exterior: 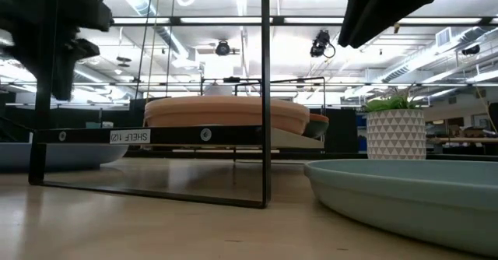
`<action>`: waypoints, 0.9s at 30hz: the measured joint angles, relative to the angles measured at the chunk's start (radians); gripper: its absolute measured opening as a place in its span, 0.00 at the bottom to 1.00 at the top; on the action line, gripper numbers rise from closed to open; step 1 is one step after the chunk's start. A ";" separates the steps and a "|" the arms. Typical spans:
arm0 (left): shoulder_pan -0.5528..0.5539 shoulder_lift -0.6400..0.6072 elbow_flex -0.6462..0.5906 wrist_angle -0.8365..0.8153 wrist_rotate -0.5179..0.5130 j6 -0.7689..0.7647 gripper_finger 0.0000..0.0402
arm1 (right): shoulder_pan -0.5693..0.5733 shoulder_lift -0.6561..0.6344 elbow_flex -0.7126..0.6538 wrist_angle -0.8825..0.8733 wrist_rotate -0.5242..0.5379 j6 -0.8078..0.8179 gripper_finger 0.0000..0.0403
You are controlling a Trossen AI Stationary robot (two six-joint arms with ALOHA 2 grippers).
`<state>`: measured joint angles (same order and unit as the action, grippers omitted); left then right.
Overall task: Place and stack plates onto a shelf
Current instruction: Stack the blue plate on top of the orange plate on the shelf
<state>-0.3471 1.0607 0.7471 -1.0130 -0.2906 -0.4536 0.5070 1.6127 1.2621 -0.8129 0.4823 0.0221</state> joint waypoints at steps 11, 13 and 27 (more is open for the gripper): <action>0.418 0.057 0.000 -0.038 0.039 0.089 0.14 | -0.051 0.000 0.000 0.113 0.009 -0.166 0.23; 0.504 0.080 0.000 -0.031 0.071 0.165 0.14 | -0.064 0.000 0.000 0.120 -0.018 -0.179 0.23; 0.797 0.303 0.000 0.034 0.213 0.309 0.37 | -0.093 0.001 0.000 0.126 -0.092 -0.216 0.23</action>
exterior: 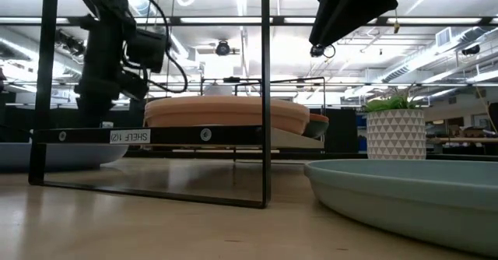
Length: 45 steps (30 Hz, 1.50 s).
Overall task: Place and stack plates onto a shelf
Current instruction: Stack the blue plate on top of the orange plate on the shelf
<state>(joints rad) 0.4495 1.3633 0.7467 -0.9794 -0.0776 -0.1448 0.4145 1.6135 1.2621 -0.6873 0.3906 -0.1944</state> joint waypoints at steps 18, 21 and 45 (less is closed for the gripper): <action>0.025 0.057 0.019 -0.024 -0.253 -0.085 0.36 | 0.000 0.000 0.000 0.015 -0.026 -0.008 0.23; 0.025 0.052 0.036 -0.020 -0.333 -0.115 0.34 | 0.000 0.000 0.000 0.014 -0.026 -0.008 0.23; -0.251 0.041 0.163 0.126 0.021 -0.282 0.29 | 0.015 0.000 0.000 0.007 -0.026 0.049 0.23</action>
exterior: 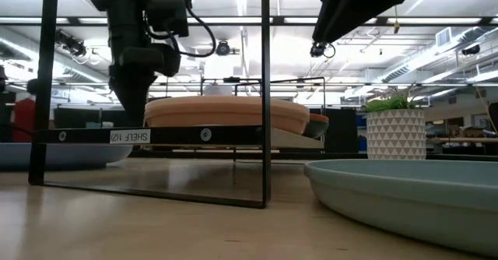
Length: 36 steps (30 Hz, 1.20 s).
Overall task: Place and stack plates onto a shelf
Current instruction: Stack the blue plate on top of the orange plate on the shelf
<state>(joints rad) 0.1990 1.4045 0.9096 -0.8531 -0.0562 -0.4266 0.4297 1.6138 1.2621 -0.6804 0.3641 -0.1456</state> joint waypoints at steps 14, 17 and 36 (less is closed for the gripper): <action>-0.132 0.064 0.000 0.004 -0.043 -0.302 0.35 | 0.000 0.000 0.000 0.004 0.000 -0.012 0.23; -0.151 0.093 0.000 0.004 -0.039 -0.327 0.38 | 0.000 0.000 0.000 0.003 0.000 -0.014 0.23; -0.171 0.244 0.000 0.028 -0.029 -0.269 0.30 | 0.000 0.000 0.000 0.002 0.000 -0.034 0.23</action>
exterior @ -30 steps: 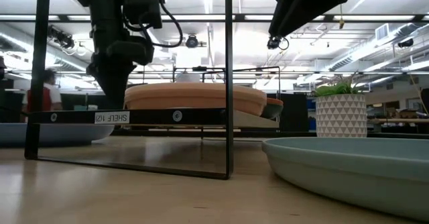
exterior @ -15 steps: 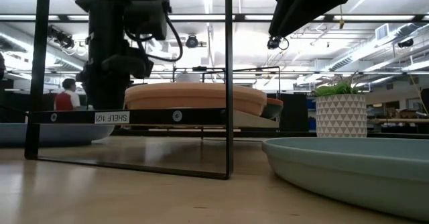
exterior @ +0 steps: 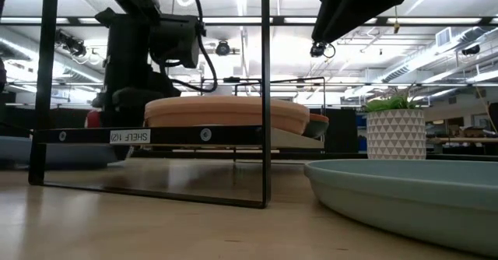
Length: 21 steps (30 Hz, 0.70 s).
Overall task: Place and stack plates onto a shelf
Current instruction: Stack the blue plate on top of the orange plate on the shelf
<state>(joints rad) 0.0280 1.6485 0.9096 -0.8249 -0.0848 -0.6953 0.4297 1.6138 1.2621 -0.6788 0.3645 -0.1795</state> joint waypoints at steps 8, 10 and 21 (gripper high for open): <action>0.001 -0.005 0.003 -0.015 0.011 0.031 0.03 | 0.000 0.000 0.000 -0.002 0.000 0.000 0.23; -0.002 -0.009 0.012 -0.033 0.019 0.035 0.03 | 0.000 0.000 0.000 -0.002 0.000 0.000 0.23; -0.118 -0.118 0.204 -0.212 -0.003 0.415 0.03 | 0.002 -0.003 0.000 -0.069 0.011 0.043 0.23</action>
<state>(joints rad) -0.0900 1.5301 1.1134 -1.0365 -0.0875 -0.2800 0.4316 1.6106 1.2621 -0.7481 0.3752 -0.1367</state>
